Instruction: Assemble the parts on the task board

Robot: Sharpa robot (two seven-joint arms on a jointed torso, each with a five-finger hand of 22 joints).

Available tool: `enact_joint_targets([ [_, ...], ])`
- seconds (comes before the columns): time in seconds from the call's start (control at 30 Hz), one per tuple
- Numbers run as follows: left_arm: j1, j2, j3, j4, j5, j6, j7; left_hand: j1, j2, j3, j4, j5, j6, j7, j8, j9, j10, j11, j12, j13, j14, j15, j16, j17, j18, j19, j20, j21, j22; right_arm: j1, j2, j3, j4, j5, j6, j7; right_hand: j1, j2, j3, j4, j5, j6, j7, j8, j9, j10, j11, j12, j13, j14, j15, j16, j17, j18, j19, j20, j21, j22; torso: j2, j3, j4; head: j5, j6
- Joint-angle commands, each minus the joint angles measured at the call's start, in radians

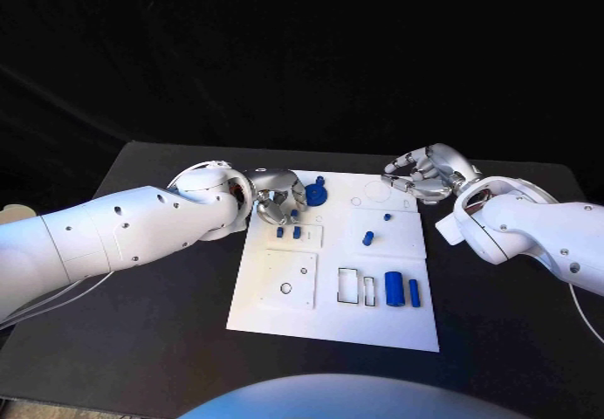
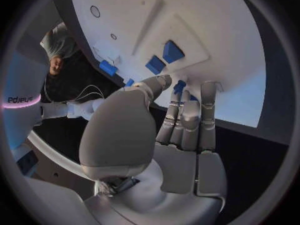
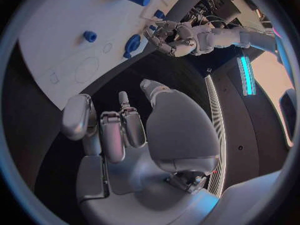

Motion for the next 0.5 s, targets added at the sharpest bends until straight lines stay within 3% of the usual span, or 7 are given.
enact_joint_targets([
  [0.03, 0.0, -0.001, 0.001, 0.006, 0.012, -0.027, 0.025, 0.003, -0.002, -0.01, 0.001, 0.0, -0.011, 0.001, -0.01, 0.001, -0.011, 0.001, -0.005, -0.001, -0.009, 0.002, -0.004, -0.003, 0.011, -0.006, 0.004, -0.007, -0.002, -0.001, 0.0, 0.0, -0.003, -0.003, 0.001, 0.006, 0.0, 0.005, 0.0, 0.007, 0.003, -0.008, -0.001, 0.003, -0.001, -0.009, 0.0, -0.003, 0.078, 0.07, 0.0, -0.004, 0.118, 0.006, -0.006, 0.002, -0.006, -0.001, 0.0, 0.0, -0.0001, 0.0, 0.001],
  [0.17, 0.0, -0.013, 0.009, 0.022, 0.058, -0.061, 0.044, 0.001, 0.001, -0.029, 0.01, 0.001, -0.029, 0.004, -0.022, -0.002, -0.022, 0.004, -0.002, -0.003, -0.013, 0.006, -0.003, -0.011, 0.012, -0.01, 0.007, -0.012, -0.011, -0.001, 0.001, 0.0, -0.012, -0.002, 0.006, 0.004, 0.001, 0.004, 0.0, 0.006, 0.003, -0.009, -0.001, 0.003, -0.002, -0.014, 0.0, -0.011, 0.07, 0.069, 0.0, -0.006, 0.113, 0.007, -0.01, 0.002, -0.012, -0.007, 0.0, -0.0007, -0.0009, -0.003, 0.003],
  [0.27, 0.0, -0.026, 0.02, 0.038, 0.14, -0.096, 0.057, -0.001, 0.009, -0.056, 0.027, 0.002, -0.045, 0.006, -0.033, -0.005, -0.029, 0.006, 0.007, -0.004, -0.02, 0.008, -0.003, -0.025, 0.015, -0.018, 0.01, -0.023, -0.026, -0.001, 0.001, 0.0, -0.02, -0.001, 0.012, 0.004, 0.018, -0.001, 0.004, 0.001, 0.003, -0.015, -0.001, 0.008, -0.004, -0.132, -0.001, -0.165, -0.084, 0.052, -0.002, -0.036, 0.058, 0.02, -0.045, 0.002, -0.074, -0.056, 0.0, -0.0007, -0.0011, -0.004, 0.005],
  [0.33, 0.0, -0.04, 0.031, 0.05, 0.233, -0.123, 0.068, 0.01, 0.02, -0.055, 0.034, 0.003, -0.037, 0.01, -0.032, -0.005, -0.021, 0.005, 0.022, -0.003, -0.062, 0.006, -0.028, -0.107, 0.016, -0.025, 0.01, -0.034, -0.038, -0.001, 0.002, 0.0, -0.027, -0.001, 0.017, 0.007, 0.033, -0.007, 0.009, -0.004, 0.003, -0.017, -0.003, 0.014, -0.004, -0.205, -0.003, -0.279, -0.196, 0.04, -0.004, -0.061, 0.017, 0.03, -0.073, 0.0, -0.127, -0.097, -0.001, 0.0002, -0.0009, -0.005, 0.007],
  [0.4, 0.001, -0.056, 0.041, 0.059, 0.337, -0.15, 0.083, 0.029, 0.035, -0.027, 0.033, 0.004, -0.024, 0.007, -0.029, -0.004, 0.004, 0.001, 0.047, 0.001, -0.066, 0.001, -0.033, -0.12, 0.017, -0.023, 0.005, -0.036, -0.041, -0.001, 0.001, 0.0, -0.034, -0.003, 0.024, 0.013, 0.065, -0.022, 0.027, -0.018, 0.004, -0.01, -0.004, 0.025, -0.003, -0.388, -0.005, -0.556, -0.454, -0.017, -0.006, -0.156, -0.131, 0.061, -0.169, -0.002, -0.29, -0.225, -0.003, 0.0009, -0.0001, -0.005, 0.01],
  [0.47, 0.002, -0.072, 0.049, 0.065, 0.438, -0.175, 0.101, 0.039, 0.033, 0.007, 0.028, 0.002, -0.013, 0.007, -0.03, -0.004, 0.019, -0.001, 0.063, 0.0, -0.134, -0.003, -0.086, -0.249, 0.016, -0.032, -0.001, -0.046, -0.047, -0.001, 0.001, 0.0, -0.041, -0.025, 0.038, 0.018, 0.098, -0.042, 0.059, -0.036, 0.004, -0.006, -0.001, 0.033, -0.003, -0.43, 0.0, -0.665, -0.547, -0.085, -0.002, -0.267, -0.286, 0.086, -0.256, 0.001, -0.443, -0.341, -0.004, 0.002, 0.002, -0.007, 0.011],
  [0.5, 0.003, -0.081, 0.052, 0.067, 0.489, -0.186, 0.11, 0.041, 0.03, 0.018, 0.025, 0.002, -0.01, 0.008, -0.03, -0.004, 0.021, -0.002, 0.068, -0.002, -0.174, -0.004, -0.12, -0.322, 0.016, -0.039, -0.003, -0.054, -0.052, 0.0, 0.001, 0.0, -0.044, -0.045, 0.049, 0.019, 0.115, -0.056, 0.086, -0.048, 0.004, 0.001, 0.001, 0.043, -0.001, -0.444, 0.001, -0.751, -0.628, -0.082, -0.001, -0.276, -0.297, 0.082, -0.241, 0.003, -0.443, -0.336, -0.004, 0.0017, 0.0026, -0.007, 0.013],
])
